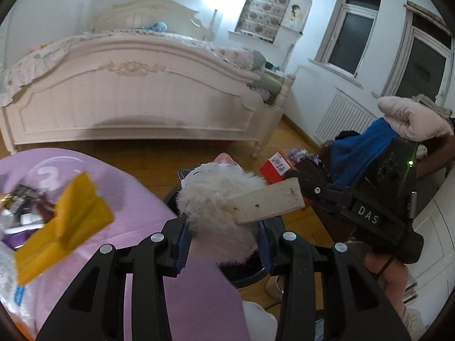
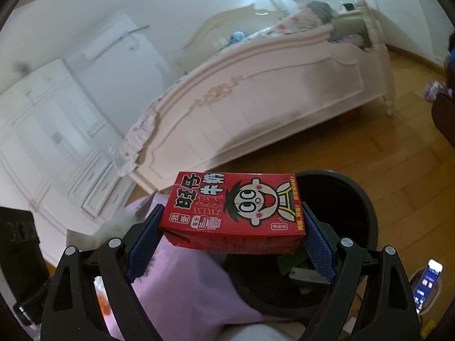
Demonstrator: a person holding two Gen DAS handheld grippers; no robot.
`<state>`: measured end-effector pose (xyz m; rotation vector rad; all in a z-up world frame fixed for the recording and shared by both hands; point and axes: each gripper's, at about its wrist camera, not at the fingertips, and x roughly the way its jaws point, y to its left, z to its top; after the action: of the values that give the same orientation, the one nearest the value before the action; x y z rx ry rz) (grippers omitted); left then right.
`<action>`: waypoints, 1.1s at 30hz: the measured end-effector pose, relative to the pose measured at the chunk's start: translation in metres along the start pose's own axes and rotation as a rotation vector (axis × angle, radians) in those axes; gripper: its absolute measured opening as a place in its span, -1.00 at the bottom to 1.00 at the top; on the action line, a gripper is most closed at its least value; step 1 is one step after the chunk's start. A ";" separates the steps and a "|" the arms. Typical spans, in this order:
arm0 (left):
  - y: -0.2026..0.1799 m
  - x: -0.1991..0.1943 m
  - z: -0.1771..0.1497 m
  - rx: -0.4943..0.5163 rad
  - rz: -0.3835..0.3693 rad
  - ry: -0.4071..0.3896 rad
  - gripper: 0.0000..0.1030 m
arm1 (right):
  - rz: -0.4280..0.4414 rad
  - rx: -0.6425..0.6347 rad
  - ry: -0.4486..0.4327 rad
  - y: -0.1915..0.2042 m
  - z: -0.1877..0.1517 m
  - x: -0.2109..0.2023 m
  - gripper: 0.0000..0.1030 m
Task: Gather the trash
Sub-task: 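Carry both items over the black bin and open both tools to drop them, then grasp the orange wrapper with the left tool while the right tool grasps the yellow paper plane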
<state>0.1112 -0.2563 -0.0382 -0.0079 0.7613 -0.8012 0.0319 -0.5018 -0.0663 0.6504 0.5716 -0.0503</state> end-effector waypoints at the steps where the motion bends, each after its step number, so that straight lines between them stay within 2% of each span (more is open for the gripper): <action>1: -0.003 0.004 0.000 0.001 -0.003 0.007 -0.24 | -0.004 0.009 0.002 -0.005 0.000 0.002 0.72; 9: -0.010 0.041 -0.001 0.010 -0.004 0.075 -0.24 | -0.022 0.078 0.029 -0.045 -0.003 0.023 0.72; 21: -0.014 0.072 0.004 0.020 0.015 0.111 -0.18 | -0.039 0.116 0.048 -0.067 -0.003 0.046 0.72; 24: -0.013 0.075 0.005 0.018 0.028 0.110 -0.04 | -0.047 0.117 0.057 -0.070 0.000 0.050 0.73; 26: -0.013 0.074 0.006 0.011 0.037 0.099 0.25 | -0.065 0.117 0.059 -0.072 0.002 0.052 0.74; 28: -0.012 0.068 0.007 0.013 0.037 0.080 0.38 | -0.073 0.118 0.055 -0.069 0.001 0.051 0.80; 33: -0.013 0.046 0.008 0.042 0.051 0.049 0.39 | -0.064 0.111 0.036 -0.061 -0.002 0.042 0.86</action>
<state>0.1285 -0.2975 -0.0572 0.0685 0.7884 -0.7707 0.0534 -0.5442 -0.1231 0.7419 0.6277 -0.1315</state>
